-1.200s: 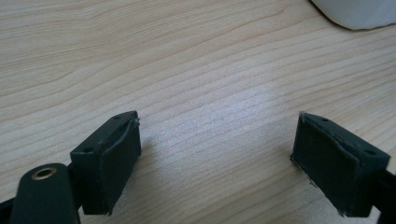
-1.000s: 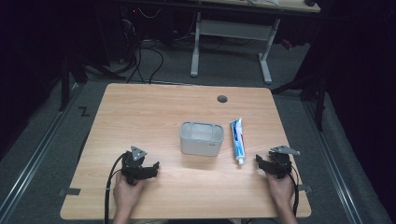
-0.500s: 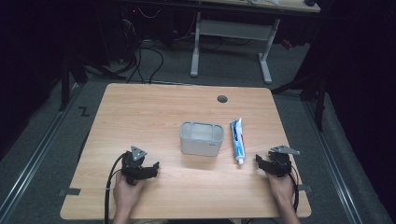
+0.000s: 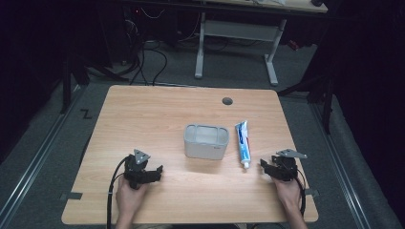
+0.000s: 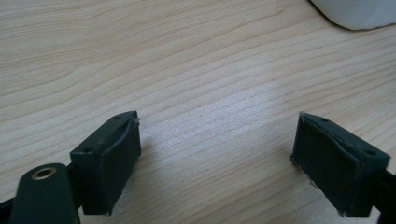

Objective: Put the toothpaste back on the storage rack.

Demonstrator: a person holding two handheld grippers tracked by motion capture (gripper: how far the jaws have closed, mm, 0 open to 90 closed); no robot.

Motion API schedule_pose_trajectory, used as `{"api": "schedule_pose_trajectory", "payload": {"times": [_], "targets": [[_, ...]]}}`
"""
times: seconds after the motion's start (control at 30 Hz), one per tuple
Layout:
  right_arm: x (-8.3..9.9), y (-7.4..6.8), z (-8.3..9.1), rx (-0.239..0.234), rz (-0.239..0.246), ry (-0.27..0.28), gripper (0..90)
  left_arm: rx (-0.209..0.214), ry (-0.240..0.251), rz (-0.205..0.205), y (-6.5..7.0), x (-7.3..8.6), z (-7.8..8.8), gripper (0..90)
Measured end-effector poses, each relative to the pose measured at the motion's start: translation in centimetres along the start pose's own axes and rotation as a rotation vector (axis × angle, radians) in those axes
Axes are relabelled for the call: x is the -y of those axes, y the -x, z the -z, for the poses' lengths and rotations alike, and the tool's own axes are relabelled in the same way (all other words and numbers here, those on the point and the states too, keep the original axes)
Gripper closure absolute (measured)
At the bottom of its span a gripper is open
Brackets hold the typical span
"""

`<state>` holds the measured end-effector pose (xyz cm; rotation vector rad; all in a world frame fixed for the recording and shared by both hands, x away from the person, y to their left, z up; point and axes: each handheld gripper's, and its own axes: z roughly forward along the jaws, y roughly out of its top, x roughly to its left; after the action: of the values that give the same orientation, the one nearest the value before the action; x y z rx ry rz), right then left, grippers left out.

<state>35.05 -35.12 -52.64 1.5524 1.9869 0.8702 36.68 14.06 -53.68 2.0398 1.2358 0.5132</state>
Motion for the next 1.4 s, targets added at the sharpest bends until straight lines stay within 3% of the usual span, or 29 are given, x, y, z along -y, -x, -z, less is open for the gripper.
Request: {"api": "schedule_pose_trajectory", "payload": {"times": [0.4, 0.87, 0.93, 1.4], "targets": [[0.0, -0.8, 1.1, -0.011, 0.011, 0.026, 43.7, -0.001, 0.001, 0.0, 0.0, 0.0, 0.0, 15.7], [-0.4, -2.2, 2.2, -0.057, 0.039, 0.057, 45.2, 0.0, 0.0, -0.001, 0.0, 0.0, 0.0, 15.7], [-0.7, -2.3, 2.4, -0.066, 0.032, 0.058, 45.4, 0.0, -0.001, -0.001, 0.0, 0.0, 0.0, 15.6], [-3.3, -3.8, 2.1, -0.085, 0.105, 0.064, 45.8, 0.0, -0.001, -0.001, 0.0, 0.0, 0.0, 15.6]]}}
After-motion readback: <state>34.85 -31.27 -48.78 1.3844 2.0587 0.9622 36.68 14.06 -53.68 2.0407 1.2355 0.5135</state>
